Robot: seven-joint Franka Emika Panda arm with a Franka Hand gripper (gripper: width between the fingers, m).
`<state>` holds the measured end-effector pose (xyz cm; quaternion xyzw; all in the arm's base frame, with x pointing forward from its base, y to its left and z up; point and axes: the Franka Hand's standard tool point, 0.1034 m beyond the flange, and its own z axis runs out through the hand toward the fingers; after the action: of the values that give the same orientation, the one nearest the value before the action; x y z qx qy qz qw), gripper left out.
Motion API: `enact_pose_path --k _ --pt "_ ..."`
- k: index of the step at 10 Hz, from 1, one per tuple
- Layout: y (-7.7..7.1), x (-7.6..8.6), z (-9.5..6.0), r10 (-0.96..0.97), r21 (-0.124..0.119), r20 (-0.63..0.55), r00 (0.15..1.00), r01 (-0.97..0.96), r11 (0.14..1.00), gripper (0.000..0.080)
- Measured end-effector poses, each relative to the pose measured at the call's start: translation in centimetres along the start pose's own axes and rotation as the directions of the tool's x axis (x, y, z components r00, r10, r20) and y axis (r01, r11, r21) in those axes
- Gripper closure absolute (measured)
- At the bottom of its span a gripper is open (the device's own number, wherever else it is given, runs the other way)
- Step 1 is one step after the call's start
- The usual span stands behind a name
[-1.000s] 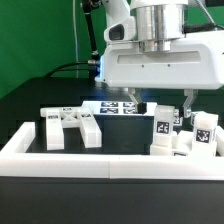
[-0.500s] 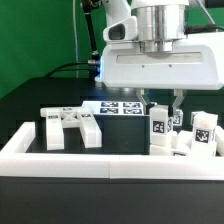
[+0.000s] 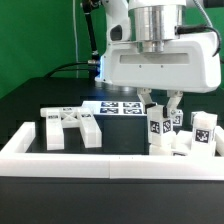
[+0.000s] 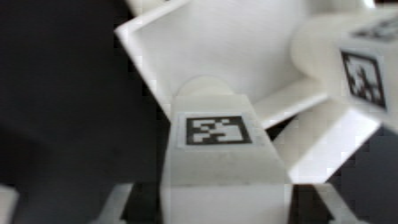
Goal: Assemble chair
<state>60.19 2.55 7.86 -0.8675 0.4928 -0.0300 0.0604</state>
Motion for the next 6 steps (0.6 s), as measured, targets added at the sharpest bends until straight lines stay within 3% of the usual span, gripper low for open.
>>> enact_pose_path --k 2,6 --pt "0.02 -0.03 0.02 0.199 0.003 0.005 0.98 -0.199 0.98 0.0509" --pt "-0.39 -0.42 0.08 0.603 0.01 0.012 0.797 -0.603 0.797 0.0509"
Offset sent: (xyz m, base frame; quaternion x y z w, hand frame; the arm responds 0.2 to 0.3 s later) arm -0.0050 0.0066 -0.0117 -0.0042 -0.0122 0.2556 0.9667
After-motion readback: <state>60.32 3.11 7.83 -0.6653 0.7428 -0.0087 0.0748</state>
